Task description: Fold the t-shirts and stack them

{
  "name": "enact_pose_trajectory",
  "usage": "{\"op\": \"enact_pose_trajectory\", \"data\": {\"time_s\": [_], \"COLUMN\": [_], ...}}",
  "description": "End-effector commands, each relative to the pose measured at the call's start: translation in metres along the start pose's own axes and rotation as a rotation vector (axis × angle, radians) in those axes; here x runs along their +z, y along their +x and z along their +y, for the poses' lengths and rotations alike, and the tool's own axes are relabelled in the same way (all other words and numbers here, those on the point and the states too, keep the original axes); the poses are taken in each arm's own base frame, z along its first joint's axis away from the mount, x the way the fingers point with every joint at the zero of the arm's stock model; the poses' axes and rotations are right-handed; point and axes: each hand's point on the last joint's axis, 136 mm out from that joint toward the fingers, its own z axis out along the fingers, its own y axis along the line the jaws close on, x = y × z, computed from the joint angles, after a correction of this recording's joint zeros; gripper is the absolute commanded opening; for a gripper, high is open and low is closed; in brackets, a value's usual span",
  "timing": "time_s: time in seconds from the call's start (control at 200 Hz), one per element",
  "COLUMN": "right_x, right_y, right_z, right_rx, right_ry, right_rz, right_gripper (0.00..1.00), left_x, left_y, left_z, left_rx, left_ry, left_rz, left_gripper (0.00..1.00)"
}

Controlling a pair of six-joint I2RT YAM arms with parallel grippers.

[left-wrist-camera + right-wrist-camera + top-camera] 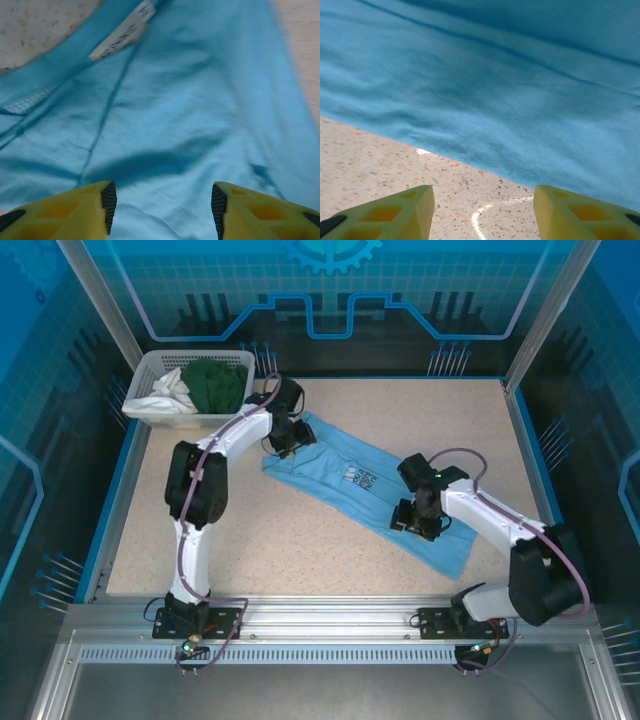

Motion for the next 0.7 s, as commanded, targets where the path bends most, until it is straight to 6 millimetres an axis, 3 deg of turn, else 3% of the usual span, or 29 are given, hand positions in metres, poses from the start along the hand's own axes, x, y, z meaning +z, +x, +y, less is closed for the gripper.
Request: {"op": "enact_pose_trajectory", "data": {"time_s": [0.0, 0.045, 0.155, 0.255, 0.395, 0.555, 0.695], "right_x": [0.023, 0.028, 0.039, 0.046, 0.059, 0.07, 0.078], "right_y": [0.01, 0.008, 0.003, 0.005, 0.012, 0.017, 0.031], "right_z": [-0.006, -0.009, 0.005, 0.005, 0.019, 0.037, 0.054], "right_rx": [-0.042, -0.05, -0.081, -0.07, -0.05, 0.003, 0.07], "right_ry": [0.071, 0.093, 0.021, 0.031, -0.037, -0.079, -0.107], "right_rz": [0.077, 0.083, 0.091, 0.14, 0.215, 0.241, 0.296], "right_gripper": [0.54, 0.54, 0.54, 0.54, 0.54, 0.54, 0.54], "left_x": [0.023, 0.031, 0.049, 0.067, 0.091, 0.115, 0.119], "left_y": [0.007, 0.009, 0.003, -0.008, -0.031, -0.064, -0.092], "left_z": [0.025, 0.034, 0.049, 0.043, 0.011, -0.038, -0.076], "left_rx": [-0.022, -0.03, -0.009, 0.027, 0.054, 0.033, 0.027], "left_ry": [-0.109, -0.137, -0.238, -0.279, -0.23, -0.016, 0.184], "left_rz": [0.01, 0.018, 0.02, 0.039, 0.033, -0.036, -0.122], "left_gripper": [0.55, 0.55, 0.56, 0.56, 0.58, 0.6, 0.66]}}
